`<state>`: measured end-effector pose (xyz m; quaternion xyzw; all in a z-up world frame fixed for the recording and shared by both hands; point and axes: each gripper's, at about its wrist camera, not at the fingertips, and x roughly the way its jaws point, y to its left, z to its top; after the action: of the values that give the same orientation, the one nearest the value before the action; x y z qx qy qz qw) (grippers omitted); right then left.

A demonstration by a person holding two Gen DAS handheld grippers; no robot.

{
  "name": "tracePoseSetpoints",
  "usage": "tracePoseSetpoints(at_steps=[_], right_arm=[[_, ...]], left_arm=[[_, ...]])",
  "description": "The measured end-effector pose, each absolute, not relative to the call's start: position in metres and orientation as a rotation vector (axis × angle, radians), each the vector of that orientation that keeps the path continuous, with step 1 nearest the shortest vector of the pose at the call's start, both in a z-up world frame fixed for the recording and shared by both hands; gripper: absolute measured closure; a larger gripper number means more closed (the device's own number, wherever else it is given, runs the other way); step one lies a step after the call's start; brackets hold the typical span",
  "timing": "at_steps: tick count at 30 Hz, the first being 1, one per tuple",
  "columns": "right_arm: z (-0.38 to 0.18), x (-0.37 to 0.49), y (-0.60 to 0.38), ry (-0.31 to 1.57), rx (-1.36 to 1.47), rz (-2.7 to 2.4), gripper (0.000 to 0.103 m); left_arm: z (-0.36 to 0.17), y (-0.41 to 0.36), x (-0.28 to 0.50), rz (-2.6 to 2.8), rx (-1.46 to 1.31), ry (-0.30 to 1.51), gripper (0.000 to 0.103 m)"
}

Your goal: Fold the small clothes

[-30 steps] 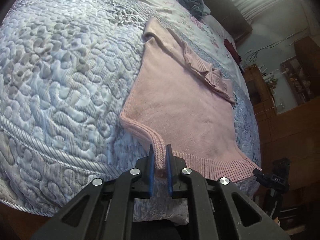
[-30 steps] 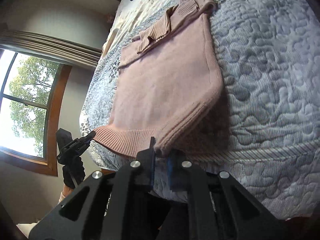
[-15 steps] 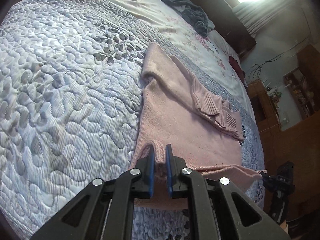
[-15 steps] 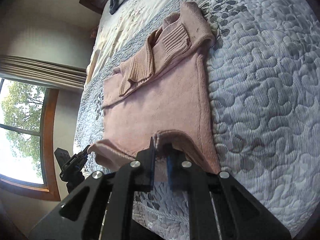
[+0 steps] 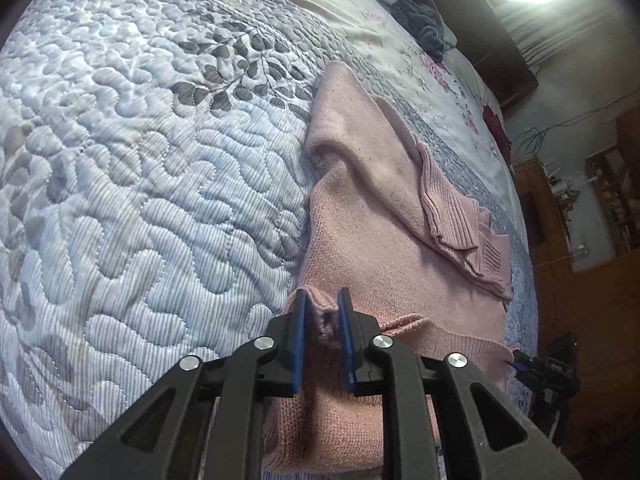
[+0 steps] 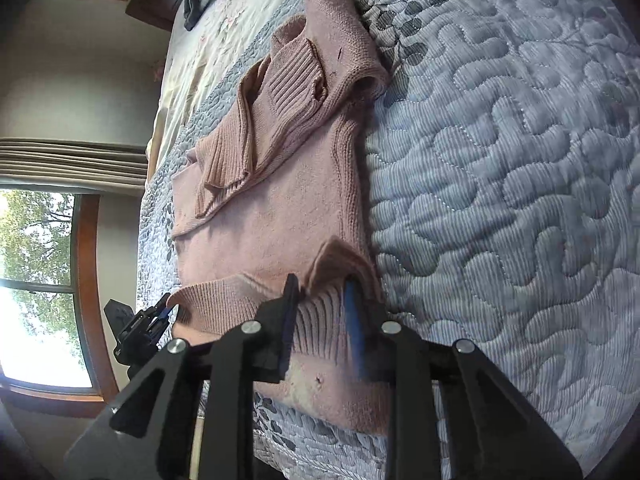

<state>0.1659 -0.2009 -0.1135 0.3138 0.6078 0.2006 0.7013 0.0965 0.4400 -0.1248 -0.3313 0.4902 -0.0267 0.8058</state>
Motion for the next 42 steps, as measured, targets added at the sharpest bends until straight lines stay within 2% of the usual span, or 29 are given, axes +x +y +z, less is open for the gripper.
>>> tracePoseSetpoints(at_steps=[2,5,11,14,20,25,27,28,29,34,38,42], right_arm=[[-0.106,0.16,-0.209,1.339,0.66,0.417,0.063],[-0.092,0.15,-0.213,1.306,0.6,0.409,0.063],[-0.07,0.138,-0.203,1.277,0.49,0.443,0.061],[-0.066,0.137,-0.192,1.273,0.432,0.452,0.058],[-0.071,0.141,-0.169,1.283,0.378,0.483,0.058],[-0.073,0.145,-0.152,1.285,0.309,0.496,0.058],[-0.073,0.147,-0.147,1.285,0.29,0.502,0.058],[-0.073,0.148,-0.146,1.286,0.287,0.506,0.057],[-0.074,0.149,-0.143,1.286,0.282,0.509,0.057],[-0.073,0.15,-0.134,1.269,0.173,0.49,0.056],[-0.078,0.149,-0.127,1.267,0.085,0.482,0.05],[-0.089,0.154,-0.122,1.277,0.026,0.467,0.049]], left_arm=[[-0.115,0.448,0.088,-0.053,-0.697,1.02,0.069],[-0.1,0.449,0.081,-0.071,-0.635,0.994,0.069],[-0.089,0.411,0.101,-0.137,-0.348,1.022,0.059],[-0.096,0.39,0.115,-0.184,-0.255,1.04,0.058],[-0.12,0.368,0.134,-0.173,-0.102,1.121,0.053],[-0.126,0.361,0.128,-0.177,-0.043,1.119,0.05],[-0.125,0.359,0.124,-0.187,-0.038,1.109,0.054],[-0.125,0.357,0.122,-0.197,-0.034,1.104,0.063],[-0.126,0.356,0.12,-0.219,-0.049,1.116,0.082],[-0.126,0.345,0.114,-0.22,0.006,1.092,0.083],[-0.132,0.347,0.119,-0.209,-0.004,1.101,0.075],[-0.136,0.348,0.123,-0.206,-0.032,1.108,0.07]])
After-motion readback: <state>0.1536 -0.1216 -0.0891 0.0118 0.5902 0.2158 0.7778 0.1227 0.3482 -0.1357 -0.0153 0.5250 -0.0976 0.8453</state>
